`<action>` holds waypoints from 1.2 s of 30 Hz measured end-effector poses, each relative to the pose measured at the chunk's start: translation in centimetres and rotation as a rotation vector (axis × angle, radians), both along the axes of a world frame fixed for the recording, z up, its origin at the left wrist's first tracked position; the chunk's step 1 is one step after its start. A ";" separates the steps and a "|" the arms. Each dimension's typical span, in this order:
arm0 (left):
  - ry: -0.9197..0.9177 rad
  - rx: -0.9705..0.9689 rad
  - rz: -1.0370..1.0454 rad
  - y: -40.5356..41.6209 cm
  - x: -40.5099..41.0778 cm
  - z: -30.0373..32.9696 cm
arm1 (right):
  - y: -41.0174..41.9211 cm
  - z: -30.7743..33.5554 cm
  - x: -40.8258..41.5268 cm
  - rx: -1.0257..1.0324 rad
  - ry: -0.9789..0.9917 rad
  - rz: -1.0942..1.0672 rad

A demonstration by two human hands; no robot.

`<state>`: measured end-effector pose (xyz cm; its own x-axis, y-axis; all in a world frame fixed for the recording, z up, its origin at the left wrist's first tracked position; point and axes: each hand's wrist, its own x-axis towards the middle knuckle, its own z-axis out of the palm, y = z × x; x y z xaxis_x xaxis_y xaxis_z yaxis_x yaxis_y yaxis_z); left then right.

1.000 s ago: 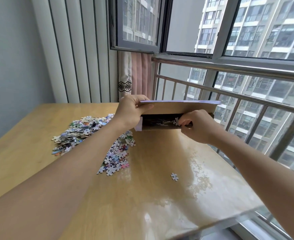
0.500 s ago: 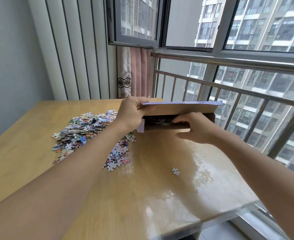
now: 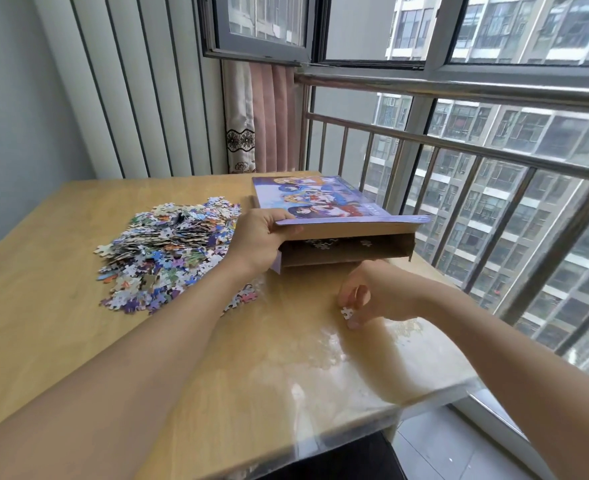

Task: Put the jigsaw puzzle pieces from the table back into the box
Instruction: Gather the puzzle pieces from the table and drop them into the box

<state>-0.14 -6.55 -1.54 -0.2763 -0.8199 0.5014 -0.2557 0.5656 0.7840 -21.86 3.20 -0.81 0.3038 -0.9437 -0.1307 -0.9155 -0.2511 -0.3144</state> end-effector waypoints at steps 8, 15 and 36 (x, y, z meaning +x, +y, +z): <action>-0.016 -0.015 0.016 0.1 0.0 0.8 | -0.1 -0.2 -0.3 0.036 -0.080 0.018; -0.019 -0.006 0.034 0.1 0.0 0.7 | -0.5 -0.1 -0.3 0.086 -0.112 0.033; 0.005 -0.049 0.008 1.1 -0.7 2.7 | -5.2 1.1 1.6 0.067 -1.834 -0.898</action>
